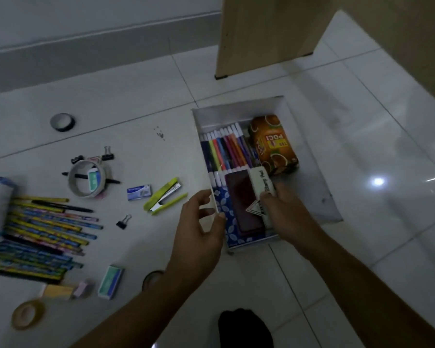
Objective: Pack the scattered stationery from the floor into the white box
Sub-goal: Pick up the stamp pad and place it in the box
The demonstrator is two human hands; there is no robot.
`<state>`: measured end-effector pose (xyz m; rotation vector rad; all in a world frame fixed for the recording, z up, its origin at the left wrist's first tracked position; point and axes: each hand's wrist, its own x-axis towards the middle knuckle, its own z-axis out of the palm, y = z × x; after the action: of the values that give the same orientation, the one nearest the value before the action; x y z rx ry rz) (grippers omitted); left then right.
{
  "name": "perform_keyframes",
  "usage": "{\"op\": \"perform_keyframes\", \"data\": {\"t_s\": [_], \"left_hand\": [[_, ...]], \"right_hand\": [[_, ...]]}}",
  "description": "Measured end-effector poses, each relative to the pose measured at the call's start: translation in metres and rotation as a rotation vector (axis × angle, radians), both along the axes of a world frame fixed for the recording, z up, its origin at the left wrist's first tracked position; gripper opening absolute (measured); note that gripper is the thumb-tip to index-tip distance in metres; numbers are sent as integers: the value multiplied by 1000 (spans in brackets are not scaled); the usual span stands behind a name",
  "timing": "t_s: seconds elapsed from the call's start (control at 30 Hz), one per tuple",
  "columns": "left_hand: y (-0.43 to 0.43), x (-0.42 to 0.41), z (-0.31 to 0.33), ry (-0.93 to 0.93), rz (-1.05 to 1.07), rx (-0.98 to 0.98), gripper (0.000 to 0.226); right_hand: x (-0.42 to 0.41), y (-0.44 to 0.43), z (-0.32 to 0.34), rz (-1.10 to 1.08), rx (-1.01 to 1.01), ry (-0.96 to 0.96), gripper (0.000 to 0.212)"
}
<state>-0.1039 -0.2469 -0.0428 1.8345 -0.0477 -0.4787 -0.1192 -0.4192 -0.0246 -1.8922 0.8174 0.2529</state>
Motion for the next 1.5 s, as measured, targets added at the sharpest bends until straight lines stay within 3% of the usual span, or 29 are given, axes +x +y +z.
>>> {"op": "perform_keyframes", "data": {"t_s": [0.17, 0.33, 0.47, 0.53, 0.7, 0.8, 0.97, 1.27, 1.4, 1.5], "left_hand": [[2, 2, 0, 2, -21, 11, 41], [4, 0, -2, 3, -47, -21, 41], [3, -1, -4, 12, -46, -16, 44], [3, -1, -4, 12, -46, -12, 45], [4, 0, -3, 16, -51, -29, 45], [4, 1, -3, 19, -49, -30, 46], [3, 0, -3, 21, -42, -22, 47], [5, 1, 0, 37, -44, -32, 47], [7, 3, 1, 22, -53, -5, 46], [9, 5, 2, 46, -49, -18, 45]], "right_hand": [[14, 7, -11, 338, -160, 181, 33], [17, 4, -20, 525, -206, 292, 38], [18, -10, -23, 647, -301, 259, 46], [18, -12, -27, 651, -348, 181, 48], [15, -24, -23, 672, -37, 82, 76], [15, -24, -25, 672, -53, 59, 87], [15, -25, -30, 616, -16, -25, 82], [19, -27, -39, 715, -184, 57, 100], [23, -25, -46, 790, -421, 166, 120], [27, -32, -43, 733, -326, 179, 118]]}}
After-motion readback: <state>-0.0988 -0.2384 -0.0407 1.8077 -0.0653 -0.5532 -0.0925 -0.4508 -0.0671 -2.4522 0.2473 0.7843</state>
